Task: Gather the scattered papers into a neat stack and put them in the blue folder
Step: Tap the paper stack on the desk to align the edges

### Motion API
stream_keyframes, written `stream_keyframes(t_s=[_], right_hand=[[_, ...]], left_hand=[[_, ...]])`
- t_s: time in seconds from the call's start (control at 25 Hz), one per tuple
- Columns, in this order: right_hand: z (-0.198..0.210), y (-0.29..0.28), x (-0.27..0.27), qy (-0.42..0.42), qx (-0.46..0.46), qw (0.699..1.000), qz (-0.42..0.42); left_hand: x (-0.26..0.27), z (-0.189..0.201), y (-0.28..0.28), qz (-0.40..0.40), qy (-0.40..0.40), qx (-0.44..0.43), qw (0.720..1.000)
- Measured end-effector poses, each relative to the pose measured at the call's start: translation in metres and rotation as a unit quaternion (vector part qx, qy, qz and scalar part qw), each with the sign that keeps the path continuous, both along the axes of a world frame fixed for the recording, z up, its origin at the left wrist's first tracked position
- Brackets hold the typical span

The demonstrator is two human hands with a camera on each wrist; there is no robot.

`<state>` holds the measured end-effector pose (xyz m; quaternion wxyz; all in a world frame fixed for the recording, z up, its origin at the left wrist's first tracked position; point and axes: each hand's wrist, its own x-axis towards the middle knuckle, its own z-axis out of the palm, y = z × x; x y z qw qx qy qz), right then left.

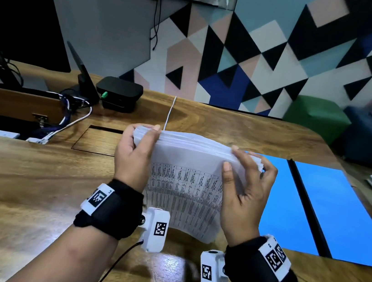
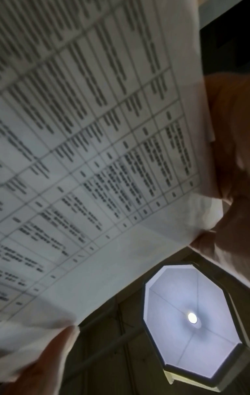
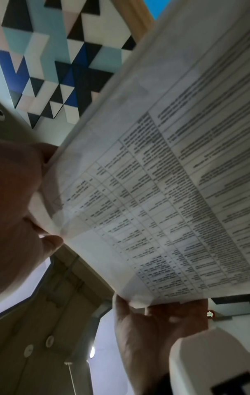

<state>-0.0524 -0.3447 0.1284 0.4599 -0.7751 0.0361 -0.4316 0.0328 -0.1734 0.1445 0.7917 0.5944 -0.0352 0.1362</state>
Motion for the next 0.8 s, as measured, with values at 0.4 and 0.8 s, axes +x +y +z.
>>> stream_keyframes(t_s=[0.4,0.8], right_hand=[[-0.003,0.005,0.001,-0.01,0.057,0.998,0.02],[-0.017,-0.004,0.01,0.088,0.2,0.971,0.095]], left_hand=[[-0.013,-0.011,0.007,-0.09,-0.018,0.016,0.996],[-0.005,-0.036,0.013,-0.172,0.024,0.014,0.985]])
